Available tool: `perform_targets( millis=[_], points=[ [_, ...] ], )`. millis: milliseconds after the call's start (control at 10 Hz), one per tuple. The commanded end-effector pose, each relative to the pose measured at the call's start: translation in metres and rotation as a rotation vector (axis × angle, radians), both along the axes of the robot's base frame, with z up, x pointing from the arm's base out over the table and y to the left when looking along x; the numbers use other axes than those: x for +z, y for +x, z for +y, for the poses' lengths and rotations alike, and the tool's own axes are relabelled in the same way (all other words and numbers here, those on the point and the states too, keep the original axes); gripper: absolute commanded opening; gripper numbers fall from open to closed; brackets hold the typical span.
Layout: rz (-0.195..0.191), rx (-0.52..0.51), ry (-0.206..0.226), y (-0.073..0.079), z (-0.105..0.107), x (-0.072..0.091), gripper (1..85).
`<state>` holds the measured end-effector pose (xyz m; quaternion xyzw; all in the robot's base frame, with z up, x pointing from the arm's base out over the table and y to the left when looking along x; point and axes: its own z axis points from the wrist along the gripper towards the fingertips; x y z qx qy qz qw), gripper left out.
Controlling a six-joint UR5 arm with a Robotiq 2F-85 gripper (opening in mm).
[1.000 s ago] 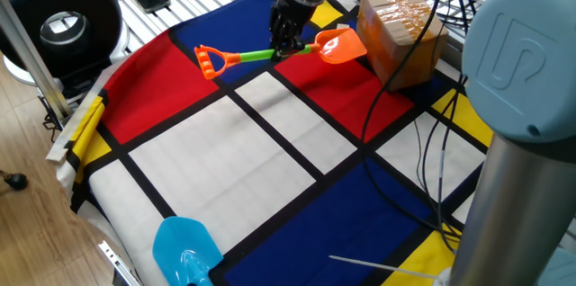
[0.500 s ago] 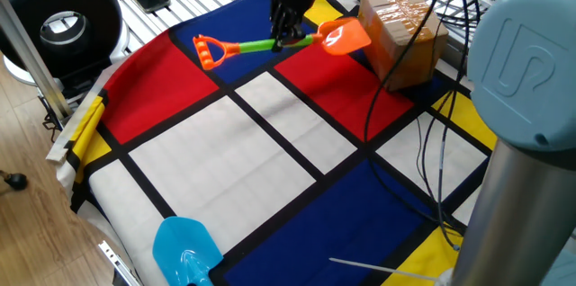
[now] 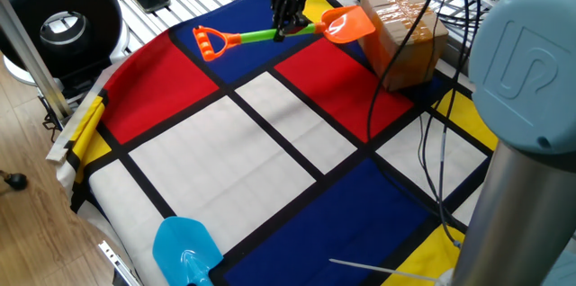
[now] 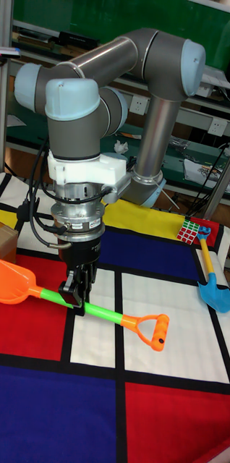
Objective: Use a shovel to scoop up an object
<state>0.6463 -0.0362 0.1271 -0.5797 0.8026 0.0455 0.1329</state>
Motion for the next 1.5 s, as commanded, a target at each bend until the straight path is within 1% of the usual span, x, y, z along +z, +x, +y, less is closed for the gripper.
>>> perform_targets(
  millis=[0,100,200,300,400,700,900,1000,1100,1300,1400],
  points=[
    [0.005,-0.005,0.003,-0.001,-0.001,0.005,1.0],
    [0.007,-0.024,0.014,0.000,0.001,0.006,1.0],
    [-0.005,-0.045,0.026,0.004,0.003,0.007,1.0],
    [-0.006,-0.055,0.051,0.005,0.009,0.009,1.0],
    [-0.009,-0.066,0.055,0.007,0.009,0.009,1.0],
    [-0.015,-0.091,0.058,0.010,0.009,0.010,1.0],
    [-0.024,-0.098,0.044,0.012,0.005,0.009,1.0],
    [-0.028,-0.100,0.046,0.013,0.005,0.010,1.0],
    [-0.028,-0.100,0.044,0.013,0.005,0.010,1.0],
    [-0.015,-0.117,0.032,0.011,0.001,0.008,1.0],
    [-0.013,-0.130,0.021,0.011,-0.002,0.007,1.0]
  ],
)
